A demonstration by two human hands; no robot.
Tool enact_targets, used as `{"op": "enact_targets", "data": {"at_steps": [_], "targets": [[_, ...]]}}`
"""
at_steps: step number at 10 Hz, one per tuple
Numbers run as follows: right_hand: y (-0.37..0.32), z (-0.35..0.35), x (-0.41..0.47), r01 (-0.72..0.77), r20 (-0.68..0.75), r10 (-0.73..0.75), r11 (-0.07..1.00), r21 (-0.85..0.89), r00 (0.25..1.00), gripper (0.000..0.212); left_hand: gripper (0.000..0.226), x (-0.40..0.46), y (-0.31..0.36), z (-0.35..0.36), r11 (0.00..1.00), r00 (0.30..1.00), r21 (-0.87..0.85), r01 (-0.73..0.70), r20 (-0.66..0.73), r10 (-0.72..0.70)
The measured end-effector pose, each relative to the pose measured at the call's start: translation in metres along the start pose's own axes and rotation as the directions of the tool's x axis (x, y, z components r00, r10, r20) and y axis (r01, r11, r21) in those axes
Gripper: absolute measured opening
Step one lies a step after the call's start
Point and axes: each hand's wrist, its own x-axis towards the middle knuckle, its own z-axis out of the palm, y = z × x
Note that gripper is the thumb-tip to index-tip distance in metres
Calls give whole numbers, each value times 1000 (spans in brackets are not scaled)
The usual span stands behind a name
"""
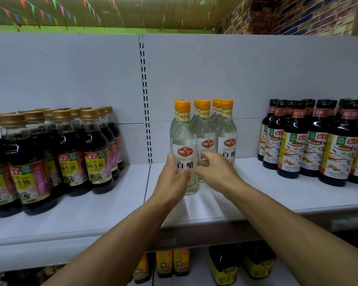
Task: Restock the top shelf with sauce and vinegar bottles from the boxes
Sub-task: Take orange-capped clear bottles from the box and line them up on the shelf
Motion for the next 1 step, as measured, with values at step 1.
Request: {"op": "enact_targets", "data": {"at_steps": [1], "targets": [[-4,-10,-30,74,-77,-71,996,39,994,24,37,-22,7,0,995,994,-2,-102,40,102]]}}
